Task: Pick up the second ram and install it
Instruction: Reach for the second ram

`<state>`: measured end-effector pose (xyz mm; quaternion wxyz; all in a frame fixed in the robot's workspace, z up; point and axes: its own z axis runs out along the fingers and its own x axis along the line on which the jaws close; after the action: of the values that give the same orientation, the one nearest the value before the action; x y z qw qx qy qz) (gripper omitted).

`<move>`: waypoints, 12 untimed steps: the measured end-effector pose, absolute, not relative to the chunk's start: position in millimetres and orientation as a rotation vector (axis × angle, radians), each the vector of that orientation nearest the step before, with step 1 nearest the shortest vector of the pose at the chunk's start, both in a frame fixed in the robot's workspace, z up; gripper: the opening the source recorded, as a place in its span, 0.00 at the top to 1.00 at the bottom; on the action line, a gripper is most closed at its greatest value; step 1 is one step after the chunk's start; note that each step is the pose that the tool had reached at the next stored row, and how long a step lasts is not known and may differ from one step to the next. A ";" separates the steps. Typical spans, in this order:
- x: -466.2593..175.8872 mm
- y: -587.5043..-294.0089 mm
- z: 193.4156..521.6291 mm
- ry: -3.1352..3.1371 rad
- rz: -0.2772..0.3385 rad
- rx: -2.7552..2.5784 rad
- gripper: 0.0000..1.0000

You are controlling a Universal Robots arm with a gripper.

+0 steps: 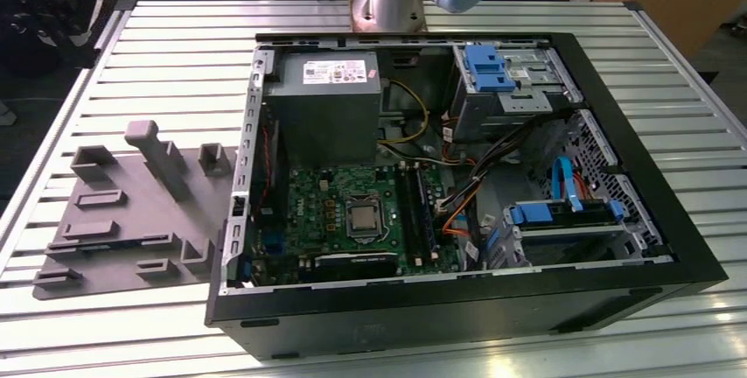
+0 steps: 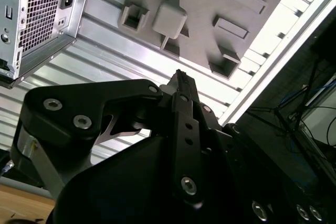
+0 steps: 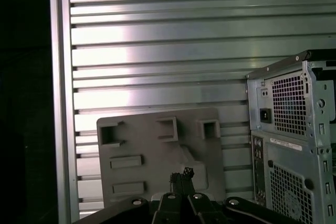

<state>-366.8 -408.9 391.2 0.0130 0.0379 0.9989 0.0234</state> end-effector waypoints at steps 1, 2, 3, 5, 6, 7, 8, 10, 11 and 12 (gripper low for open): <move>-367.5 -409.0 391.2 3.113 0.073 0.118 0.89; -368.2 -409.1 391.2 3.113 0.073 0.118 0.89; -368.9 -409.2 391.2 3.113 0.073 0.118 0.89; -370.3 -409.4 391.0 3.113 0.073 0.118 0.89; -370.9 -409.5 391.0 3.113 0.073 0.118 0.89; -371.7 -409.6 390.9 3.112 0.073 0.118 0.89; -372.4 -409.7 390.8 3.112 0.073 0.118 0.89; -373.6 -409.8 390.7 3.113 0.073 0.118 0.89; -374.2 -409.9 390.5 3.112 0.073 0.118 0.89; -374.9 -410.0 390.5 3.112 0.073 0.118 0.89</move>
<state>-374.9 -410.0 390.5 0.0130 0.0379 0.9989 0.0235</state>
